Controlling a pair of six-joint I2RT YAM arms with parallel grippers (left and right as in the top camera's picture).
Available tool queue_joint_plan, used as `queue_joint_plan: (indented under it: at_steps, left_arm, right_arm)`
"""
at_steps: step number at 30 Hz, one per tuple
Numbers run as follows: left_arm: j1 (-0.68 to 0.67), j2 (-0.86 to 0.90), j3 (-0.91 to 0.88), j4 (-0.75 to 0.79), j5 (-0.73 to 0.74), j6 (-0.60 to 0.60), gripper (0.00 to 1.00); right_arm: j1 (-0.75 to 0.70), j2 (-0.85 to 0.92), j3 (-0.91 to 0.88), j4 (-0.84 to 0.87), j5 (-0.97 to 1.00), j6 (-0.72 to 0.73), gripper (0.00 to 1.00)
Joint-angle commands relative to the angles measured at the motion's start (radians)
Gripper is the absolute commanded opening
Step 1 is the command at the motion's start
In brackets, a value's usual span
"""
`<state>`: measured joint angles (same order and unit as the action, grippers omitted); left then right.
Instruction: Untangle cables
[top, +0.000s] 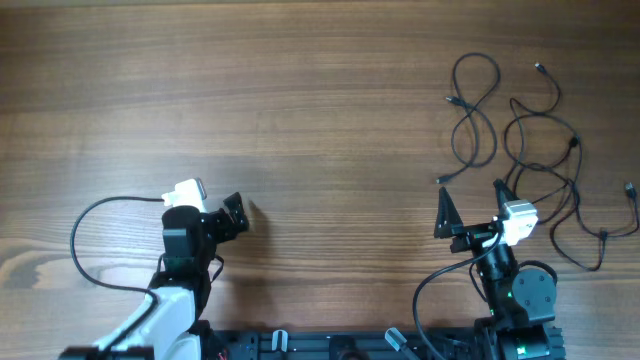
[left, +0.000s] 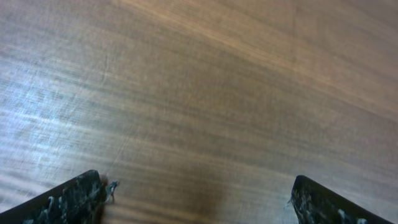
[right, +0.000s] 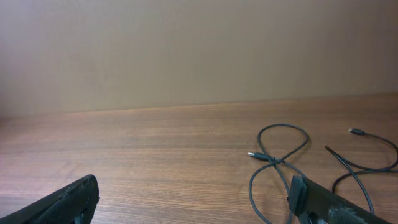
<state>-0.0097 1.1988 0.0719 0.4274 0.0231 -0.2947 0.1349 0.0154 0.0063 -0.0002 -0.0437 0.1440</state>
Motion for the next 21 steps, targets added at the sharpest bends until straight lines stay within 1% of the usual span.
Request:
queue_joint_plan:
  at_steps: [1,4,8,11,14,21]
  left_arm:
    - [0.008,-0.066,-0.067,-0.167,0.005,-0.057,1.0]
    - [0.008,-0.193,-0.067,-0.308,-0.003,-0.053,1.0]
    - [0.008,-0.307,-0.067,-0.412,-0.016,-0.053,1.0]
    - [0.008,-0.426,-0.067,-0.51,-0.021,-0.047,1.0]
    - [0.007,-0.522,-0.067,-0.507,-0.017,-0.002,1.0]
    - [0.007,-0.687,-0.067,-0.507,-0.012,0.003,1.0]
  right_arm:
    - [0.002,-0.011,-0.001,0.003,0.011,-0.006,1.0]
    - [0.002,-0.011,-0.001,0.003,0.011,-0.006,1.0]
    - [0.002,-0.011,-0.001,0.003,0.011,-0.006,1.0]
    - [0.002,-0.011,-0.001,0.003,0.011,-0.006,1.0]
    - [0.002,-0.011,-0.001,0.003,0.011,-0.006,1.0]
    - [0.002,-0.011,-0.001,0.003,0.011,-0.006,1.0]
